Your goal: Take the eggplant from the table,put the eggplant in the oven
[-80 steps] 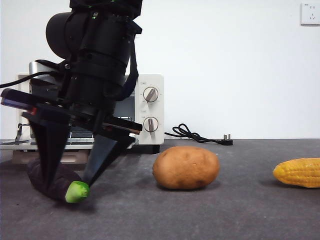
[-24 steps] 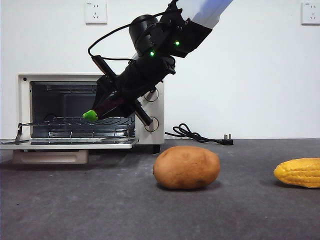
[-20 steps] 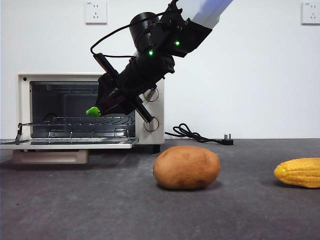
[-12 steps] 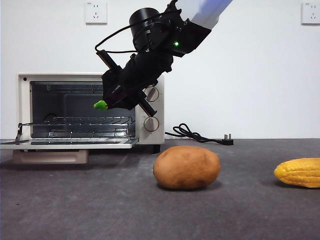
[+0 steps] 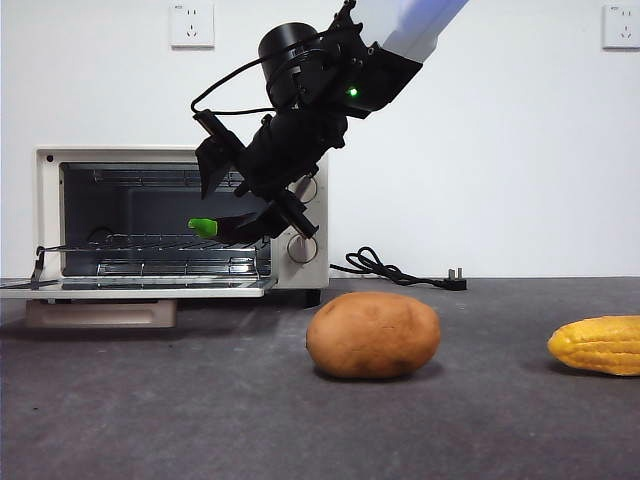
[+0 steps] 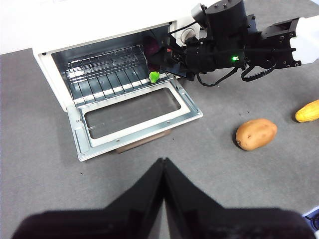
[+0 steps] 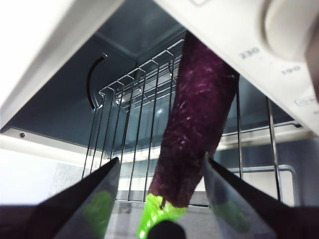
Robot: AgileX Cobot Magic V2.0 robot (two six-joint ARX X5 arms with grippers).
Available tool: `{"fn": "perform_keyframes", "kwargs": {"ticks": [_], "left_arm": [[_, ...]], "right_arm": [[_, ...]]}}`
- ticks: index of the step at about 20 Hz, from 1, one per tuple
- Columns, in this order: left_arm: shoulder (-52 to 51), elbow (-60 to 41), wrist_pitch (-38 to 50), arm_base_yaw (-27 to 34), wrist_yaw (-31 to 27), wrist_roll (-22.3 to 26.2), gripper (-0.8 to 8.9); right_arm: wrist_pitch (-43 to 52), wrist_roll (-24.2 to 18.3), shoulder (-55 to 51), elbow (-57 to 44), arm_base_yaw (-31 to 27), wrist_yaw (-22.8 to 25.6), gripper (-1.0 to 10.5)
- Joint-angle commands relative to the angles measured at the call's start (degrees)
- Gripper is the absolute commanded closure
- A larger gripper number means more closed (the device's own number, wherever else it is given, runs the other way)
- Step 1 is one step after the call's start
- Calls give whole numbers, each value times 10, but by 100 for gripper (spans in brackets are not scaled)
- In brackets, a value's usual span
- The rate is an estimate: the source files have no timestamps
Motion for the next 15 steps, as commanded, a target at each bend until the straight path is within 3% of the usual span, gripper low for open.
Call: {"fn": "perform_keyframes", "kwargs": {"ticks": [1,9,15], "left_arm": [[-2,-4,2,1,0,1,819],[-2,-4,2,-31,0,3,819],[-2,-4,2,-38,-4,6,819]], "right_arm": [[3,-7,12,-4,1,1,663],[-14,-8,6,-4,1,-10,661],[-54,-87,-16,2,1,-9,657]]}}
